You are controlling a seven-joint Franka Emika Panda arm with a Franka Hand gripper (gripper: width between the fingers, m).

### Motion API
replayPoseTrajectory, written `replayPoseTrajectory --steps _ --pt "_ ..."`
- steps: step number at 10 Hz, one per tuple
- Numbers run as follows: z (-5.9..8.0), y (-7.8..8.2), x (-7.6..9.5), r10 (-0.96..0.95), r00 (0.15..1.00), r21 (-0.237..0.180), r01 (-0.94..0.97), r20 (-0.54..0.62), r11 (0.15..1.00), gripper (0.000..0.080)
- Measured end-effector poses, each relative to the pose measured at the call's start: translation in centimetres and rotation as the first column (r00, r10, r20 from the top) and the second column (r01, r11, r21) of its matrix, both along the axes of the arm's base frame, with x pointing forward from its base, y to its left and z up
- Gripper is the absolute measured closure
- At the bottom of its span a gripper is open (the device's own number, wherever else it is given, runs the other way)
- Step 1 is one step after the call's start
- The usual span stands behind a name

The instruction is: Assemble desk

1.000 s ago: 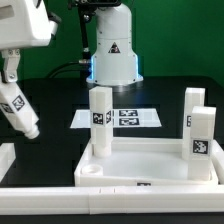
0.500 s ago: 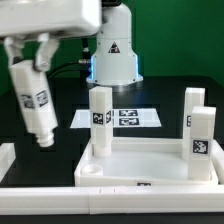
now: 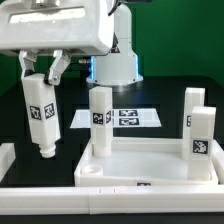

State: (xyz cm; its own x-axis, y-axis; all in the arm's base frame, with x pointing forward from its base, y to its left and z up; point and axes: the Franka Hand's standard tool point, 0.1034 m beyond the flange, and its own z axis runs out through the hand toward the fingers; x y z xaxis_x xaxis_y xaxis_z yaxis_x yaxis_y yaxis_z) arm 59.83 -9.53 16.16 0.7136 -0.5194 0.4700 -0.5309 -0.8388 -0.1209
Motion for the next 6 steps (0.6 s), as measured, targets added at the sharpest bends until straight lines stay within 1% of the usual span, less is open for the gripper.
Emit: replayPoseTrajectory --steps 1,2,3,4,6 --pt "0.4 3.2 0.7 0.013 1.000 0.037 -0.012 -0.013 0.999 0.0512" --pt "1.2 5.4 1.3 0.022 0.999 0.058 -0.020 -0.027 0.998 0.0512" --pt "1.4 6.8 1.5 0.020 0.999 0.050 -0.017 -0.045 0.999 0.0512" --pt "1.5 6.6 1.5 0.030 0.998 0.029 -0.029 -0.047 0.999 0.0512" --pt "1.3 6.5 1.4 0.029 0.998 0.027 -0.028 -0.048 0.999 0.0512"
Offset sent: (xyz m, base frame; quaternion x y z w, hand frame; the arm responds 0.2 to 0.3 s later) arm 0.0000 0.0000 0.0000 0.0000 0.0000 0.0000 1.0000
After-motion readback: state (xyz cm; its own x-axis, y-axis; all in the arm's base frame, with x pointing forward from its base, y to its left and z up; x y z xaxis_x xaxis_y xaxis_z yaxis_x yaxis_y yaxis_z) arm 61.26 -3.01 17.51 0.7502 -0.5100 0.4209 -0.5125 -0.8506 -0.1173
